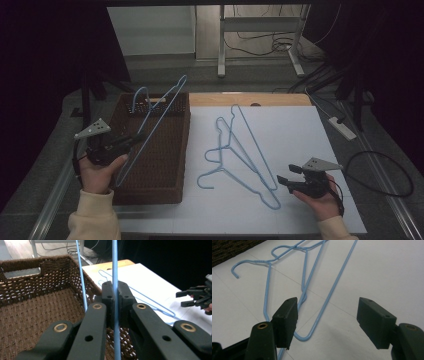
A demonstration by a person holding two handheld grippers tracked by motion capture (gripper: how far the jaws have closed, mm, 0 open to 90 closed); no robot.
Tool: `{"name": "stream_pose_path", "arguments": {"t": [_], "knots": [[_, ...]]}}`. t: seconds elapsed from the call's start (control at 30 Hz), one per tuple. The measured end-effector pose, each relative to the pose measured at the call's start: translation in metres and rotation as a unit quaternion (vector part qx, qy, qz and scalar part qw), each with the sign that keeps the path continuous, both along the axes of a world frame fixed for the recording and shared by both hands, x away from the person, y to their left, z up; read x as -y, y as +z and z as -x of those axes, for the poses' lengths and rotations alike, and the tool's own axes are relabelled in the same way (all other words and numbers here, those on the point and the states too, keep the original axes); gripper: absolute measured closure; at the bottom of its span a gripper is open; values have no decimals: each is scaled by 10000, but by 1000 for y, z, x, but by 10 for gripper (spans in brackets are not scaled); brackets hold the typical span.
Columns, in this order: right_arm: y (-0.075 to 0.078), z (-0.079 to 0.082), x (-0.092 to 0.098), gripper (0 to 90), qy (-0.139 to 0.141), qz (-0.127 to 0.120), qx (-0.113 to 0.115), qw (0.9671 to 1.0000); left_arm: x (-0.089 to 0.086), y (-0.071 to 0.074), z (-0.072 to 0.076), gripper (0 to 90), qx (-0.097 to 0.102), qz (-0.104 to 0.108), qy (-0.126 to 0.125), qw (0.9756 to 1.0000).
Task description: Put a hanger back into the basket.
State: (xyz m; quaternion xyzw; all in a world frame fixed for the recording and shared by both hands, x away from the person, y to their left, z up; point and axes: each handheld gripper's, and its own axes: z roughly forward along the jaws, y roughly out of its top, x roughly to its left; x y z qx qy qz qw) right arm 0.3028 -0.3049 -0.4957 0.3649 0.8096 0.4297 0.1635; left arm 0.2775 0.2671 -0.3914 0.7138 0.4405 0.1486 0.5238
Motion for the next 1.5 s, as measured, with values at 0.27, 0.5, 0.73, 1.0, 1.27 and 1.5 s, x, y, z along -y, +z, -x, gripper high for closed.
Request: {"name": "stream_pose_path", "arguments": {"t": [0.27, 0.5, 0.73, 1.0, 1.27, 1.5], "knots": [[0, 0, 1, 342, -3, -53, -5, 10000, -5, -4, -7, 859, -94, -282, 25, 9996], [-1, 1, 1, 342, 3, -48, -12, 10000, -24, -11, -13, 859, -309, -376, 131, 9987], [-1, 1, 1, 341, -1, -38, -20, 10000, -35, -15, -17, 859, -457, -392, 52, 9982], [-2, 1, 1, 340, 0, -25, -43, 10000, -40, -17, -19, 858, -523, -349, -283, 9976], [-2, 1, 0, 340, -2, -21, -48, 10000, -33, -14, -21, 859, -510, -546, -448, 9962], [-3, 1, 1, 339, -2, -13, -60, 10000, -35, -23, -32, 859, -804, -739, -345, 9934]]}}
